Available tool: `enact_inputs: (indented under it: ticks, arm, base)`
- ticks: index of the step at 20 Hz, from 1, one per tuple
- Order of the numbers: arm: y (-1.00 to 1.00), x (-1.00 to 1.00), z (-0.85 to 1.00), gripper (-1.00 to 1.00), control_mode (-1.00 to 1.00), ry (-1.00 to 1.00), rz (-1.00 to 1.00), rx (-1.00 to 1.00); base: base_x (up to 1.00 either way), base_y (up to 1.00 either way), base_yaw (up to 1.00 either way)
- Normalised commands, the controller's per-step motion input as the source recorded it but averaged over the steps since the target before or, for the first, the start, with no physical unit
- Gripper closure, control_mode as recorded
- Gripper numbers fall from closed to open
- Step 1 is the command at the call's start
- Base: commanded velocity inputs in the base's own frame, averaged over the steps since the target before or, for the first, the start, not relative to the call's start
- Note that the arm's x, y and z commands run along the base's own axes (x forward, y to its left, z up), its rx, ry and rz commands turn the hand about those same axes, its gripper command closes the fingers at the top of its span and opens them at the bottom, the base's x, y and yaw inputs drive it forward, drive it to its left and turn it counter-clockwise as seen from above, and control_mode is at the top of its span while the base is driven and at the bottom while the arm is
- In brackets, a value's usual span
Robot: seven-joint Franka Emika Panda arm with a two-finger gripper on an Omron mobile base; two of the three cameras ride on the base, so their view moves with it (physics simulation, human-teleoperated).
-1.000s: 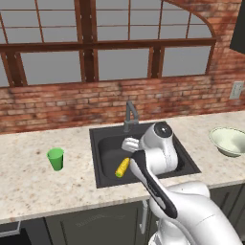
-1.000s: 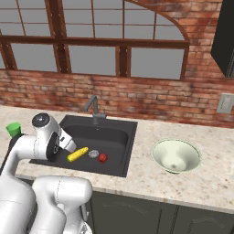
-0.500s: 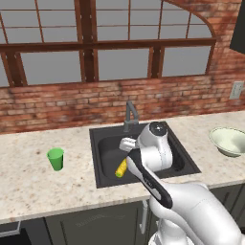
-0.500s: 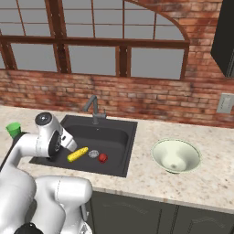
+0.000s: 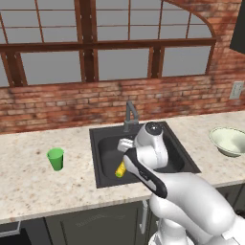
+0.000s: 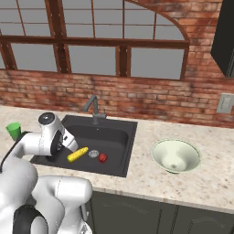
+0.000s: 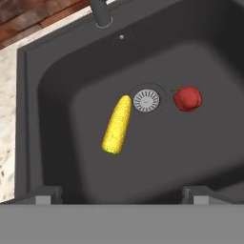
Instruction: Remove the bell pepper and corn from the sink. Then move the bowl and cup from the counter to the sink for washing.
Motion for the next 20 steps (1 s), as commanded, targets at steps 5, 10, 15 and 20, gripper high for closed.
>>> enact_inputs:
  ticks: [5, 10, 15, 20]
  arm:
    - [-0.04, 0.11, -0.26, -1.0, -1.0, 0.01, 0.0, 0.0]
    - [-0.07, 0.11, -0.24, -1.0, -1.0, 0.0, 0.0, 0.0]
    - [-0.06, 0.13, -0.25, -1.0, -1.0, 0.0, 0.0, 0.0]
    - [-0.04, 0.14, -0.24, -1.0, -1.0, 0.0, 0.0, 0.01]
  base:
    - [0.0, 0.0, 0.0]
    - [0.0, 0.0, 0.0]
    - [0.0, 0.0, 0.0]
    - [0.0, 0.0, 0.0]
